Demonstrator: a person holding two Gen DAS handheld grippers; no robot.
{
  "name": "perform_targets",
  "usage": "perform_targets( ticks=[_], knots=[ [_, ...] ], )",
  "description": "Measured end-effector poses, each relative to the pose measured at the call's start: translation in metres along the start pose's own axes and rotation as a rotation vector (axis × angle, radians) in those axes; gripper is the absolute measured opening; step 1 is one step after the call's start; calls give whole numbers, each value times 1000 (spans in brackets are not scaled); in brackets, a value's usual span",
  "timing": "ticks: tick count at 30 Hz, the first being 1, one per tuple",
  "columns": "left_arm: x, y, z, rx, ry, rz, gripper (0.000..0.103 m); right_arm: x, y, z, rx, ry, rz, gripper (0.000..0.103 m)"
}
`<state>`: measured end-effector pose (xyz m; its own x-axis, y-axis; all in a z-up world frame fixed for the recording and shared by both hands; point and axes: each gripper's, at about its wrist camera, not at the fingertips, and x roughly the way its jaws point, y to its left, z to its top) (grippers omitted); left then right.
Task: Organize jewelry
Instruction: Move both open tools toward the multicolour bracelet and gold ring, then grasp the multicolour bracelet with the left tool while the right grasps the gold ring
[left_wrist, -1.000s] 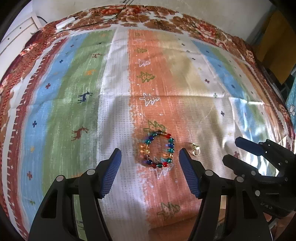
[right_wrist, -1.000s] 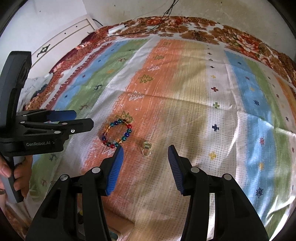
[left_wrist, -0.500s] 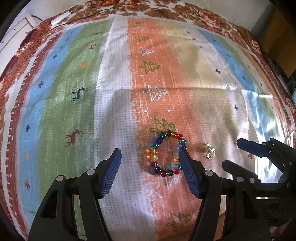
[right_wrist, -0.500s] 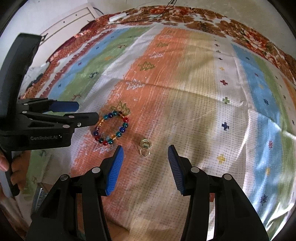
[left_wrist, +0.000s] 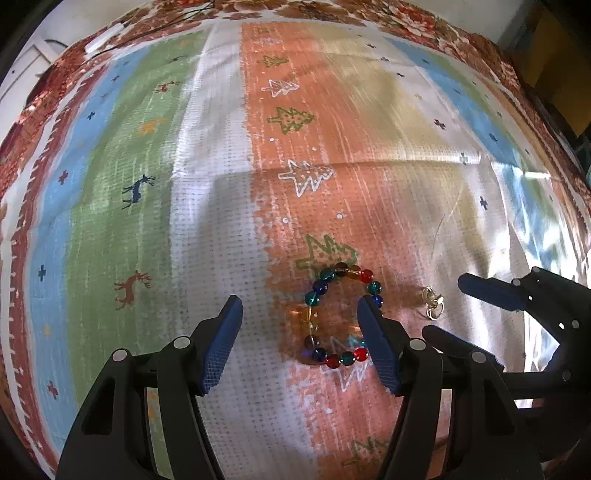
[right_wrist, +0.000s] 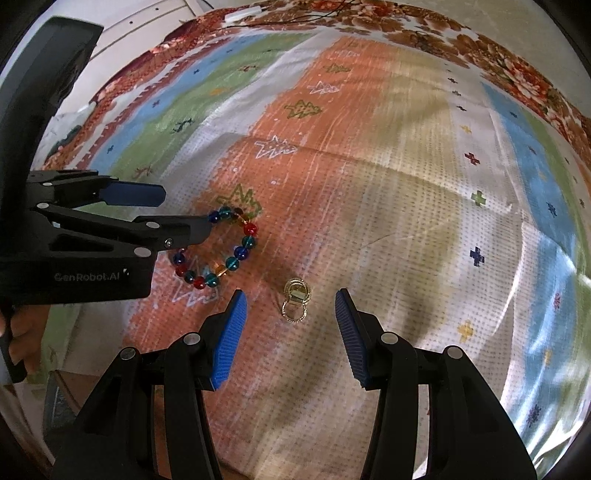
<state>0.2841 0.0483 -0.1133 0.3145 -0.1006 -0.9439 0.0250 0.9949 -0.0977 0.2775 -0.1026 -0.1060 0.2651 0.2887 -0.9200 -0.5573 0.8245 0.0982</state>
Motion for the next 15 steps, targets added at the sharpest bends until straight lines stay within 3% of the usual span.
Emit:
perform_targets(
  ticks=[5, 10, 15],
  knots=[
    [10, 0, 1, 13, 27, 20, 62, 10, 0, 0, -9, 30, -5, 50],
    [16, 2, 1, 28, 24, 51, 45, 15, 2, -1, -27, 41, -20, 49],
    [17, -1, 1, 75, 18, 72, 27, 16, -1, -1, -19, 45, -19, 19]
  ],
)
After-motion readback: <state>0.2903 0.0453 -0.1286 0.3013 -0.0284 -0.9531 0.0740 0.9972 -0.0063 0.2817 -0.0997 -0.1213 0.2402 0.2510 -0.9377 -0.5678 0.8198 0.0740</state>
